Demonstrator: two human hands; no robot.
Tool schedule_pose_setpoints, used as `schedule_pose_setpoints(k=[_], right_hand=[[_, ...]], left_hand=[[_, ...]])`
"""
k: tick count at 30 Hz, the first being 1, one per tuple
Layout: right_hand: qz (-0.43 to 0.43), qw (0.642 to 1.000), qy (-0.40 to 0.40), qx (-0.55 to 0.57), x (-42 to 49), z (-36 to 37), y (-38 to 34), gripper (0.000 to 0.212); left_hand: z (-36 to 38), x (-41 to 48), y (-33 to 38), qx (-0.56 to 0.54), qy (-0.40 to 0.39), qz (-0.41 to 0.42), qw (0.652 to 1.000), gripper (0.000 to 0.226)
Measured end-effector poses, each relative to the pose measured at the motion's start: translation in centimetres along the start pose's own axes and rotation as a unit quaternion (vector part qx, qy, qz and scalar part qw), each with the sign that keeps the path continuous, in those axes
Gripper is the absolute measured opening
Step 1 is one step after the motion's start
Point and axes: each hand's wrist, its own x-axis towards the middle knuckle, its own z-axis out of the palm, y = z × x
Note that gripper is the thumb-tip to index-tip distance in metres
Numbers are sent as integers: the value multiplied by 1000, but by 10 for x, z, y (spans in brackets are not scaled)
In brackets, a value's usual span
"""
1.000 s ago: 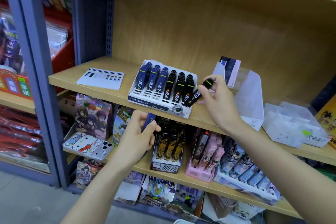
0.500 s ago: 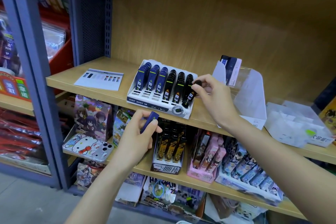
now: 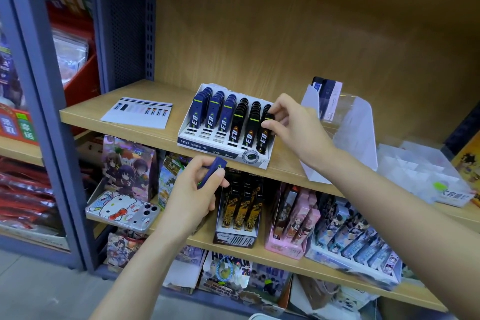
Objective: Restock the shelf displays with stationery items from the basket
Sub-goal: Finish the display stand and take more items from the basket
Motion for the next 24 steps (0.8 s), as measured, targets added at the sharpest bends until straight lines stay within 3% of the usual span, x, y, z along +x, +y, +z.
schedule_pose_setpoints(k=[4,8,16,19,24], right_hand=[[-41,997,13,-62,-2,3,0,17],[-19,997,33,-70,-5,6,2,12],[-4,997,42,-64,-24,10,-6,23],[6,999,24,33,-38,13,-18,15],[66,964,-137,216,-68,18,-43,10]], left_hand=[[2,-2,4,-23,13,-29,999,8],[3,-1,5,-50,19,-63,997,11],[0,-4,11,-39,4,-20,999,5],[0,-5,16,-63,-5,-44,997,12],[5,-6,17,-75,-45,-64,994,21]])
